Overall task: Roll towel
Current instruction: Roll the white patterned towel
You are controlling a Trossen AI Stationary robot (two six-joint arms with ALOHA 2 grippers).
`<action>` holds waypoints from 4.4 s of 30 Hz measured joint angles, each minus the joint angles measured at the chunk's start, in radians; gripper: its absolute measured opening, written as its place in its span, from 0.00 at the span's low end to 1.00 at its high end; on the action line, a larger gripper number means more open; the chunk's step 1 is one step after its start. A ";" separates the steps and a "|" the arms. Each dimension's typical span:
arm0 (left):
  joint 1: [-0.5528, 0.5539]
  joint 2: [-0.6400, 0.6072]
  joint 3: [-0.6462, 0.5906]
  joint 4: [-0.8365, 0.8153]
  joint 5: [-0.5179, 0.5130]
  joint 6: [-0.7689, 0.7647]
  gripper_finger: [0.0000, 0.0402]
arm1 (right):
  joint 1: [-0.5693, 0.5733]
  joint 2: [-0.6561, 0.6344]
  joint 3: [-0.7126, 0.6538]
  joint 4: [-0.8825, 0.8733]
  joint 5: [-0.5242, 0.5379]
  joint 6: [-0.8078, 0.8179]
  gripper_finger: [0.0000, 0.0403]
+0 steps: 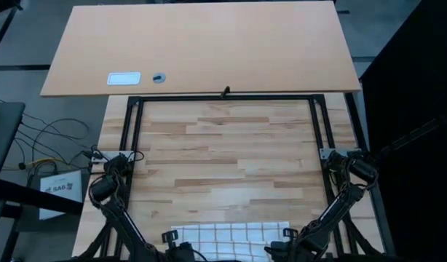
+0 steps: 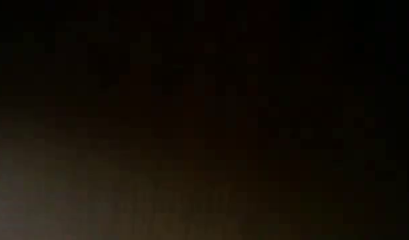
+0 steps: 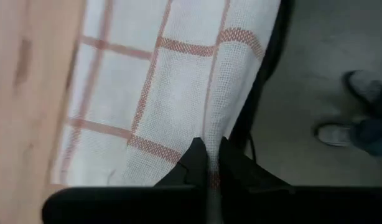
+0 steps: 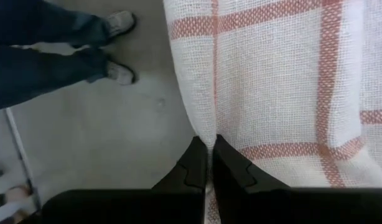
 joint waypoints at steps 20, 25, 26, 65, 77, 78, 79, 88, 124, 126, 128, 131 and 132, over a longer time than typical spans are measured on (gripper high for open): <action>0.080 -0.294 -0.488 0.306 0.069 0.087 0.00 | -0.138 -0.286 -0.275 0.095 -0.088 -0.040 0.00; 0.106 -0.417 -0.630 0.360 0.067 0.103 0.00 | -0.227 -0.407 -0.387 0.128 -0.143 -0.071 0.00; 0.113 -0.441 -0.662 0.379 0.071 0.111 0.00 | -0.251 -0.429 -0.412 0.148 -0.166 -0.079 0.00; 0.844 -0.778 -1.109 0.574 0.621 0.803 0.00 | -0.832 -0.551 -0.793 0.448 -0.731 -0.339 0.00; 1.081 -0.781 -1.183 0.585 0.742 0.963 0.00 | -0.939 -0.548 -0.792 0.434 -0.783 -0.420 0.00; 1.094 -0.782 -1.194 0.591 0.757 0.967 0.00 | -0.950 -0.548 -0.792 0.420 -0.786 -0.427 0.00; 1.100 -0.781 -1.204 0.597 0.761 0.968 0.00 | -0.956 -0.548 -0.792 0.405 -0.783 -0.440 0.00; 1.134 -0.781 -1.223 0.648 0.780 0.998 0.00 | -1.020 -0.548 -0.791 0.322 -0.793 -0.525 0.00; 1.269 -0.812 -1.160 0.623 0.470 0.983 0.32 | -1.385 -0.585 -0.785 0.238 -0.585 -0.619 0.26; 1.272 -0.819 -1.139 0.611 0.403 0.967 0.32 | -1.400 -0.614 -0.785 0.242 -0.541 -0.606 0.27; 1.276 -0.826 -1.123 0.615 0.384 0.965 0.32 | -1.408 -0.636 -0.785 0.246 -0.537 -0.599 0.27; 1.277 -0.823 -1.101 0.603 0.380 0.950 0.32 | -1.406 -0.666 -0.785 0.244 -0.527 -0.571 0.27; 1.276 -0.829 -1.088 0.604 0.380 0.951 0.32 | -1.403 -0.684 -0.779 0.246 -0.526 -0.571 0.27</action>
